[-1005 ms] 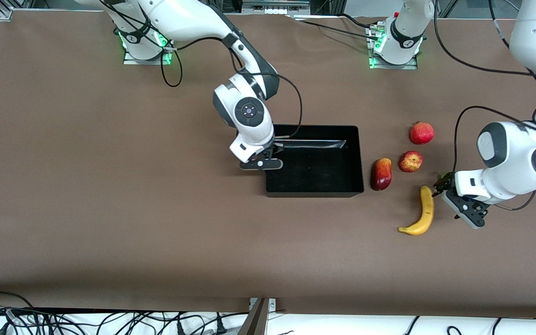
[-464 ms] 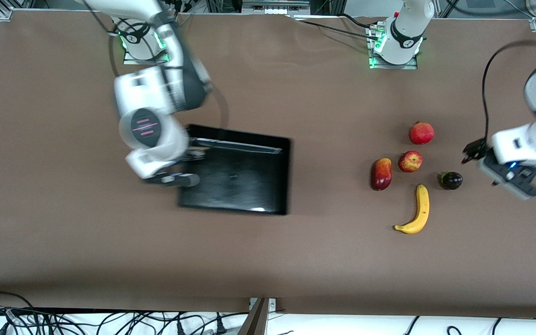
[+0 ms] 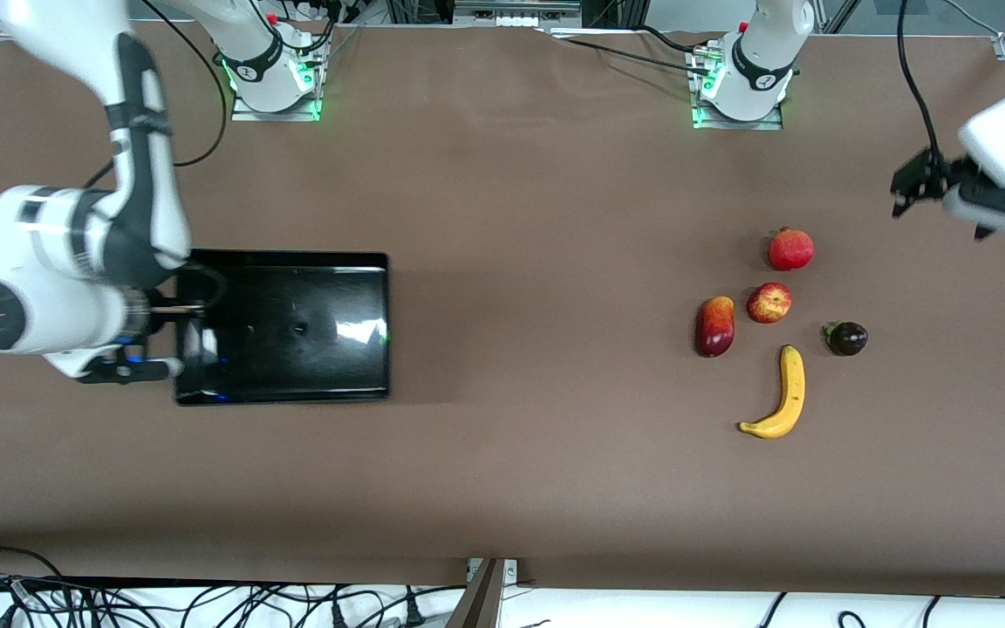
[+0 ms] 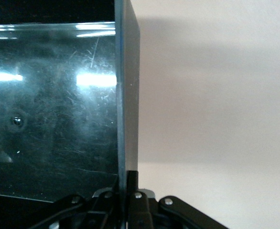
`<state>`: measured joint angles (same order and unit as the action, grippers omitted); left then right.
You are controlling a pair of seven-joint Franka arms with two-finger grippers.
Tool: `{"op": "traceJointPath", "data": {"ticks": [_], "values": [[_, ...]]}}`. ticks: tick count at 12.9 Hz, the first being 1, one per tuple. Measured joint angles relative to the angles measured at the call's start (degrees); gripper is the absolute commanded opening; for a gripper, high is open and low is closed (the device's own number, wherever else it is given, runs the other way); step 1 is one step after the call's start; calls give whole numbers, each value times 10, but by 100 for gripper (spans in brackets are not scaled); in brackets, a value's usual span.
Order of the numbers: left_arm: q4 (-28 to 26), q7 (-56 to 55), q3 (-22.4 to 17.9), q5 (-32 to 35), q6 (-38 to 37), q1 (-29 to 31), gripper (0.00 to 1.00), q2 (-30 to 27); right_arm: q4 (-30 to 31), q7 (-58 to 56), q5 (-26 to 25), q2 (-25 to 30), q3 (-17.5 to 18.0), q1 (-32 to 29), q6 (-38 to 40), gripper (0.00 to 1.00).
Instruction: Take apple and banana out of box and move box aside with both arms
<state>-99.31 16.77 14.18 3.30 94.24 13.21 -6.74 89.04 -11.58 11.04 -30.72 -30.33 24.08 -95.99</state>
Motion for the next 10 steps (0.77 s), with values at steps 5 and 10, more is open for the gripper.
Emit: {"op": "traceJointPath", "data": {"ticks": [5,10], "values": [[-13,-31,-44,-43,-32,-10,100,-12,105,-29,3,-5,3,-32,-104,100],[-7,-41,-122,-43,-56,-72,100,-14,89,-28,3,29,-6,-31,-40,100]]}}
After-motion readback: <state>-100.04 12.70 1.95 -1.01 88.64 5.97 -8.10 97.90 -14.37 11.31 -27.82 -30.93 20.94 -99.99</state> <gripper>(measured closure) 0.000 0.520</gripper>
